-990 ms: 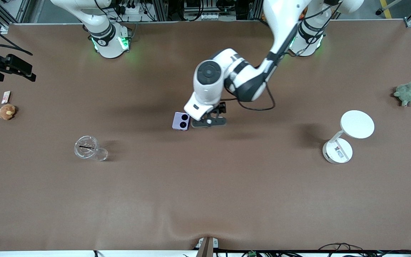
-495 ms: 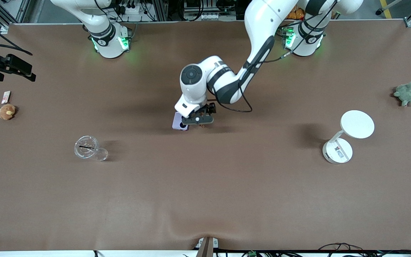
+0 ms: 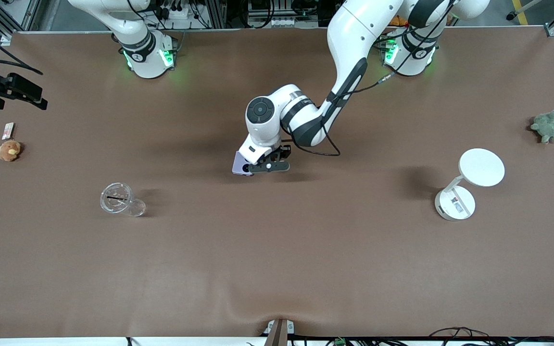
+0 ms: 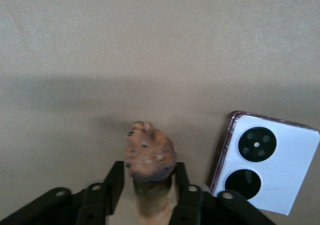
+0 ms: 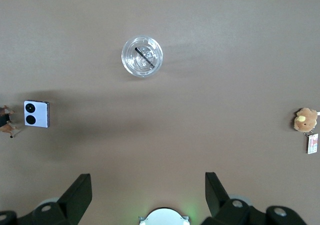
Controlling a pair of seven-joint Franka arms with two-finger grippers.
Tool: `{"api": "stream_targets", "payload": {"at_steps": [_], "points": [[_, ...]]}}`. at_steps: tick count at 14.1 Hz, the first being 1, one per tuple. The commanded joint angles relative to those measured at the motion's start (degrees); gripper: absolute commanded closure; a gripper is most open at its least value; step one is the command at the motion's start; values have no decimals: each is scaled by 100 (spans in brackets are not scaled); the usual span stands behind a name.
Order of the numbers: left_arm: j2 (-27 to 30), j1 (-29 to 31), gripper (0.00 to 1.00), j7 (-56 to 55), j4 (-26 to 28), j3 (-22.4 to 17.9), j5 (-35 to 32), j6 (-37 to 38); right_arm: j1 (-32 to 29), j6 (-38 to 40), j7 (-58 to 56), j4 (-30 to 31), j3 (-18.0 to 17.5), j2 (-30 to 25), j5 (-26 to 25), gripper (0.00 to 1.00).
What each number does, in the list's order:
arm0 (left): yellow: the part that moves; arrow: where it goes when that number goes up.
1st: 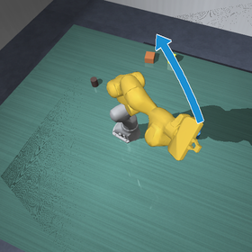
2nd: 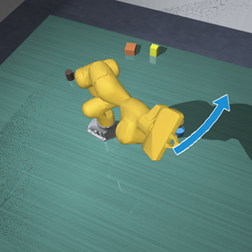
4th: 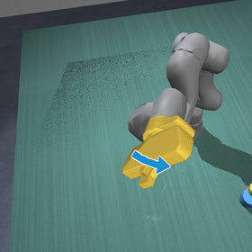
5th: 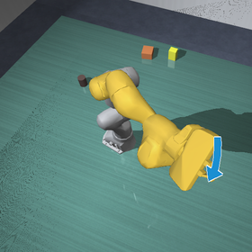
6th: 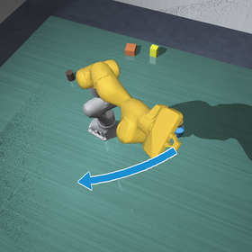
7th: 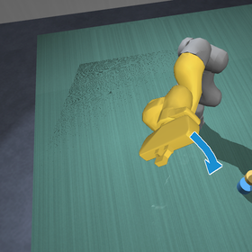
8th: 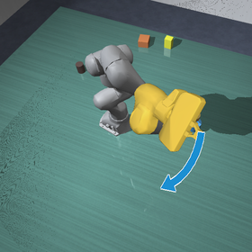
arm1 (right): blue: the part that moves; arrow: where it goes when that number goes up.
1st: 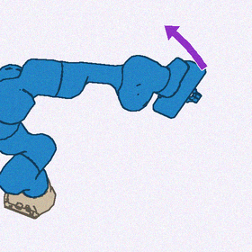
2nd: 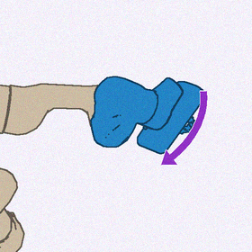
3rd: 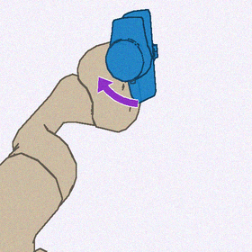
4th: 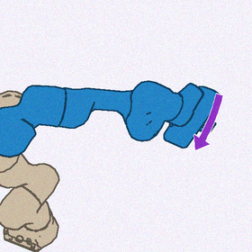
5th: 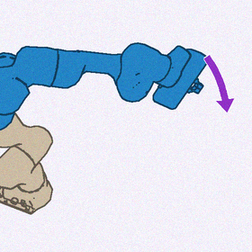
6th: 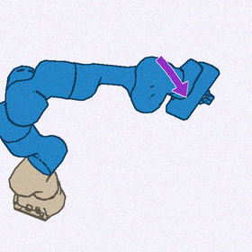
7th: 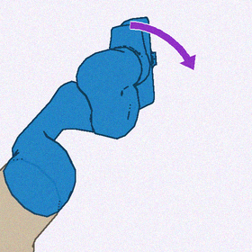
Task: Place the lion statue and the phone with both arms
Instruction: 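Lift the lion with the left gripper while the right gripper reaches the phone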
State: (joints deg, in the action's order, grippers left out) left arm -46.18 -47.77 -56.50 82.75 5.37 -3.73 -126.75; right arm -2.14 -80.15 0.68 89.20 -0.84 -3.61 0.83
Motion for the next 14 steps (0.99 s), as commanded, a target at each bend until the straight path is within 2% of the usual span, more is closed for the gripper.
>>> {"api": "stream_targets", "payload": {"at_steps": [1, 3, 6, 7, 11, 14], "points": [[21, 4, 89, -54, -48, -1, -137, 1, -76, 0, -32, 54, -21, 35, -21, 0], [73, 48, 89, -124, -83, -27, -128, 1, -33, 43, -41, -122, -30, 203, -30, 0], [389, 258, 89, -134, -75, -395, -137, 150, -24, 35, -41, -122, -39, 570, -30, 0], [564, 399, 87, -125, -84, -466, -102, 237, -24, 157, -59, -131, -39, 825, -65, 0], [786, 1285, 87, 190, -66, -493, -146, 851, 151, 316, 29, -131, -74, 1055, 5, 0], [856, 2208, 87, 1145, -66, -484, -154, 1318, 485, 10, 204, -79, -74, 1336, 749, 0]]}}
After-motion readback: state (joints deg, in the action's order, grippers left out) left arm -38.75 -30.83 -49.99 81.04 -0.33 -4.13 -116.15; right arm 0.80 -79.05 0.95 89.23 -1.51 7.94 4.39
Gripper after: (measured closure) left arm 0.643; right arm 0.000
